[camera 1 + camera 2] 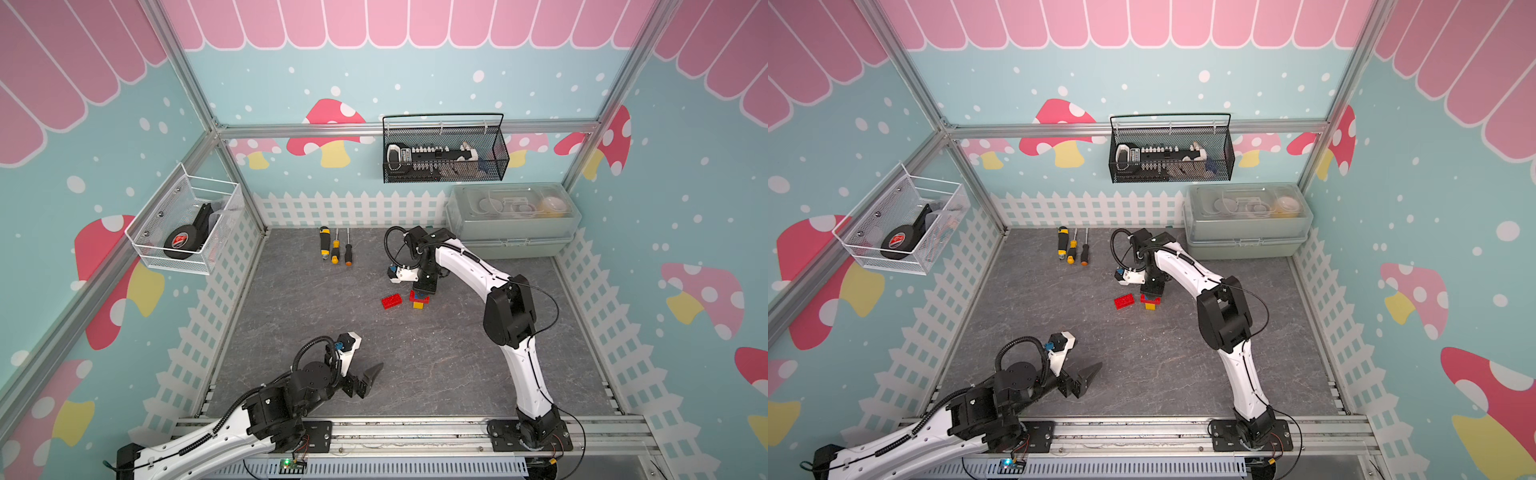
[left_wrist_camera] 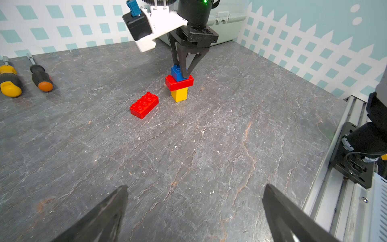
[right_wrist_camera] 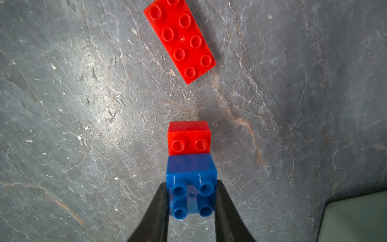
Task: Assemble the letter f with lego
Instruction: Assemble the lego brick with the lego brick.
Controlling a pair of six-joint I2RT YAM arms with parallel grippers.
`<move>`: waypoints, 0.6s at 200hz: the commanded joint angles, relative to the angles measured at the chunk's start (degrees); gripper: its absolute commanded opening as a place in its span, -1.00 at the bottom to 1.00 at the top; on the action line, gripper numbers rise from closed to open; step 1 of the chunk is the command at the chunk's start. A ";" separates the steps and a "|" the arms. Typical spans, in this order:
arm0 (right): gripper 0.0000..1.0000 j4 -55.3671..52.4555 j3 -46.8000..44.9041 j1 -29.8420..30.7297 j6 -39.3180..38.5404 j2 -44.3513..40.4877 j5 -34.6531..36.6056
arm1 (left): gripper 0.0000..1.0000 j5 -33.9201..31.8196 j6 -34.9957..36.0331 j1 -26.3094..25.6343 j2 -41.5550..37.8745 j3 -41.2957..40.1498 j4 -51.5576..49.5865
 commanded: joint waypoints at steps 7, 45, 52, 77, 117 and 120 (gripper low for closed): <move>-0.41 -1.76 0.95 0.33 -0.92 1.88 0.72 | 0.98 -0.02 0.97 -0.44 0.16 -0.33 0.52; -0.41 -1.95 1.67 0.29 -0.83 2.87 1.08 | 0.98 -0.05 0.97 -0.42 0.19 -0.33 0.51; -0.41 -2.11 1.90 0.26 -0.81 3.13 1.03 | 0.98 -0.08 0.97 -0.44 0.16 -0.33 0.52; -0.41 -2.06 1.80 0.26 -0.65 2.93 0.50 | 0.98 0.06 0.95 -0.40 0.19 -0.33 0.48; -0.40 -2.92 1.96 0.25 -0.48 3.79 0.64 | 0.98 0.00 0.97 -0.39 0.14 -0.38 0.52; -0.41 -3.09 2.01 0.27 -0.40 3.93 0.66 | 0.98 0.04 0.95 -0.43 0.12 -0.34 0.46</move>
